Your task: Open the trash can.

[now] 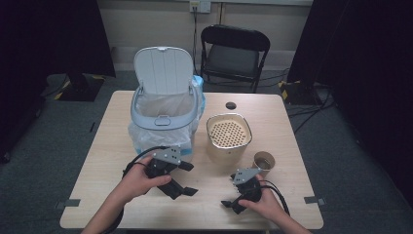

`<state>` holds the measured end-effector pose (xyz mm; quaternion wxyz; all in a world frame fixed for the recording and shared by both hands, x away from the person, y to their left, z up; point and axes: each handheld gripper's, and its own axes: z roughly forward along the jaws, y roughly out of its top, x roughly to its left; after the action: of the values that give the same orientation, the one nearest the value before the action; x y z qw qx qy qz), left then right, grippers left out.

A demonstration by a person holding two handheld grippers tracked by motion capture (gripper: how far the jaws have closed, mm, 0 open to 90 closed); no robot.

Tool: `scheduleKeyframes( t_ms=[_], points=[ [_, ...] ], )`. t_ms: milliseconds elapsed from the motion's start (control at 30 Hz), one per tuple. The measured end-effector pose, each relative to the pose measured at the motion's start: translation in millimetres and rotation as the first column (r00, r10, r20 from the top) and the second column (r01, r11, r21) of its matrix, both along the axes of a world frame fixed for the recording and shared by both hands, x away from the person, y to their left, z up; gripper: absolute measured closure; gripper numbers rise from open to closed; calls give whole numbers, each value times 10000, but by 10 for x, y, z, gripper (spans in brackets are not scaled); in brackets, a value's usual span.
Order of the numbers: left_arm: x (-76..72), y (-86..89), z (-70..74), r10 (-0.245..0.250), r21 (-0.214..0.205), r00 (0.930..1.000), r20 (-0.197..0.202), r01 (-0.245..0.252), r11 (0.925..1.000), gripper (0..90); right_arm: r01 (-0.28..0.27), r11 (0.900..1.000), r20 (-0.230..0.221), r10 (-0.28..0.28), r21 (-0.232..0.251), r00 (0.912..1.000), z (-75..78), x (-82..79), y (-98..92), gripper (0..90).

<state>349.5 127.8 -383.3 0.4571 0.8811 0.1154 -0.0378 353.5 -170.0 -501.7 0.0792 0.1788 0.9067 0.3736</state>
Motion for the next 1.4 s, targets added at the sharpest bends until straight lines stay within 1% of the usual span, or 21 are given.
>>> scheduleKeyframes(
  t_ms=[133,333,367,567,633,667,733,800,833,867,900,933,967,1000,1033,1133,1233,1267,1300,1333,1400],
  points=[
    [-30,-47,-131,-116,213,9999,-113,118,9997,165,-4,10000,5,4,0,10000,0,1,0,0],
    [-63,-126,-359,-269,339,9994,-203,275,9990,165,4,10000,-29,-4,-12,10000,2,-2,-1,0],
    [-66,-136,-396,-290,479,9994,-189,299,9984,165,0,10000,-31,0,-10,10000,2,-2,-2,0],
    [-82,-189,-629,-280,694,9987,-429,310,9971,165,-19,10000,-66,19,8,10000,2,-3,-14,0],
    [-77,-197,-701,-370,785,9984,-437,403,9961,165,-24,10000,-76,25,16,10000,3,-3,-19,0],
    [-81,-198,-727,-359,912,9985,-424,397,9950,165,-26,10000,-100,26,26,9999,3,-3,-21,0],
    [-90,-204,-794,-309,808,9984,-476,347,9961,165,-57,10000,-79,57,45,10000,3,-2,-26,0],
    [-88,-201,-846,-310,859,9987,-405,344,9957,166,-69,10000,-83,69,66,9999,2,-1,-31,0],
    [-92,-202,-885,-201,853,9988,-454,239,9961,165,-76,10000,-80,77,64,9999,2,-1,-34,0],
    [-89,-196,-900,-221,974,9985,-501,269,9949,165,-78,10000,-77,78,62,9999,2,-1,-36,0],
    [-84,-195,-928,-225,972,9984,-519,275,9949,165,-61,10000,-98,61,71,9999,2,-5,-36,0],
    [-78,-189,-943,-249,1131,9984,-512,305,9931,165,-32,10000,-110,33,62,9999,3,-7,-36,0],
    [-73,-184,-959,-202,1132,9987,-458,253,9933,165,-46,10000,-95,46,64,9999,3,-7,-37,0],
    [-70,-176,-962,-188,1184,9985,-515,247,9927,165,-44,10000,-97,45,63,9999,3,-7,-37,0],
    [-70,-176,-972,-171,1071,9987,-479,222,9940,165,-47,10000,-97,47,62,9999,3,-7,-38,0],
    [-63,-162,-971,-137,1165,9991,-395,182,9930,165,-58,10000,-79,58,45,10000,3,-6,-40,0],
    [-67,-153,-988,1,1096,9994,-347,37,9940,165,-58,10000,-83,58,44,9999,3,-7,-41,0],
    [-57,-148,-993,-86,1208,9998,-200,110,9926,165,-63,10000,-83,64,44,9999,3,-7,-42,0],
    [-69,-147,-997,-8,1226,9996,-271,41,9924,165,-64,10000,-87,64,50,9999,3,-8,-44,0],
    [-64,-149,-1003,-58,1310,9999,-121,73,9914,165,-85,9999,-75,86,56,9999,3,-8,-48,0],
    [-76,-155,-1028,-94,1214,9999,-117,108,9925,165,-70,10000,-112,70,51,9999,4,-11,-58,0]
  ],
)
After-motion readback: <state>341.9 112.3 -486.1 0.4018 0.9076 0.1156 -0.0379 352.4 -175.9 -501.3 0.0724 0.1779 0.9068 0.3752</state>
